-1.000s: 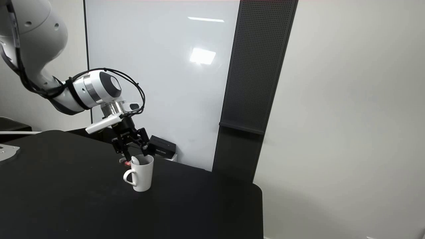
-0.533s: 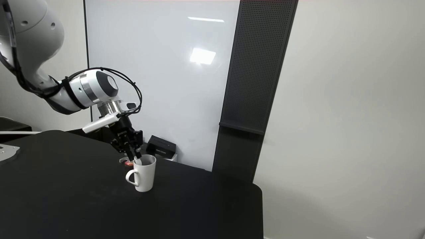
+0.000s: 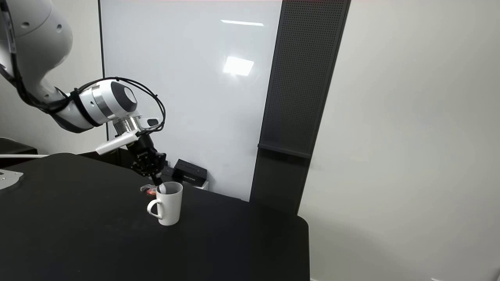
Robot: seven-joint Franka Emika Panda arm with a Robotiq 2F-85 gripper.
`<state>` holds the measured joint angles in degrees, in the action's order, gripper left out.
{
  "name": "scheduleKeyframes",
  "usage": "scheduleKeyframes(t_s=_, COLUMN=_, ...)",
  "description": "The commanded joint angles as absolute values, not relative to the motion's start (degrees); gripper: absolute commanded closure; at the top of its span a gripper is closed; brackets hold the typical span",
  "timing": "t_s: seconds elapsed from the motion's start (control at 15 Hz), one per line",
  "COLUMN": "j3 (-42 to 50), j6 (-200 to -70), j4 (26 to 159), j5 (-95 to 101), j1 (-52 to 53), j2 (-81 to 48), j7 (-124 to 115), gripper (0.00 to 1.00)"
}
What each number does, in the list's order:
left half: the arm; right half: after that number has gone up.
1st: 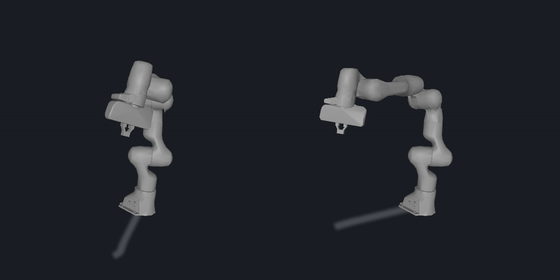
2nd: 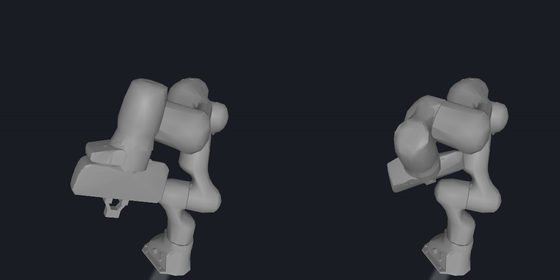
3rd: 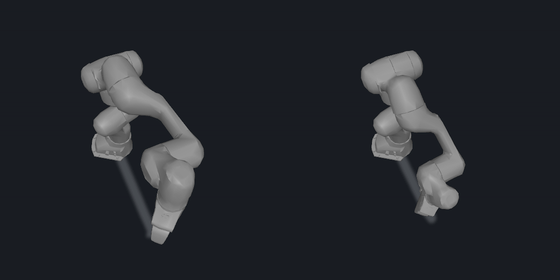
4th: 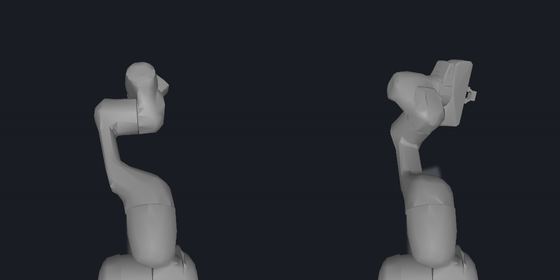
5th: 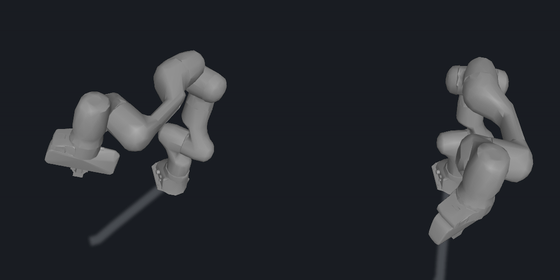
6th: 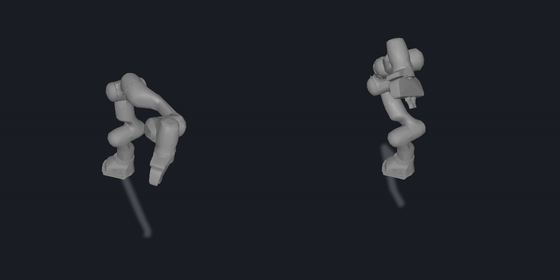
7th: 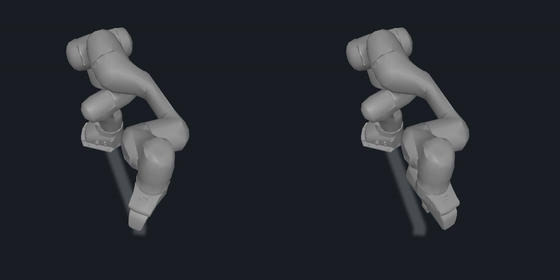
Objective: Take the white spoon out of the mug
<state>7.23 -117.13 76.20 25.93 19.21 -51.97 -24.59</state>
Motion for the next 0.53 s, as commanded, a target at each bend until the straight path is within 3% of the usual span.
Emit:
scheduleKeyframes(t_s=0.0, j3=7.8, j6=-116.5, j4=75.3, j5=26.1, j1=19.5, j2=-51.1, j7=-24.6, gripper=0.99)
scheduleKeyframes(t_s=0.47, j3=8.1, j6=-114.5, j4=70.7, j5=25.2, j1=18.4, j2=-49.5, j7=-23.6, gripper=0.99)
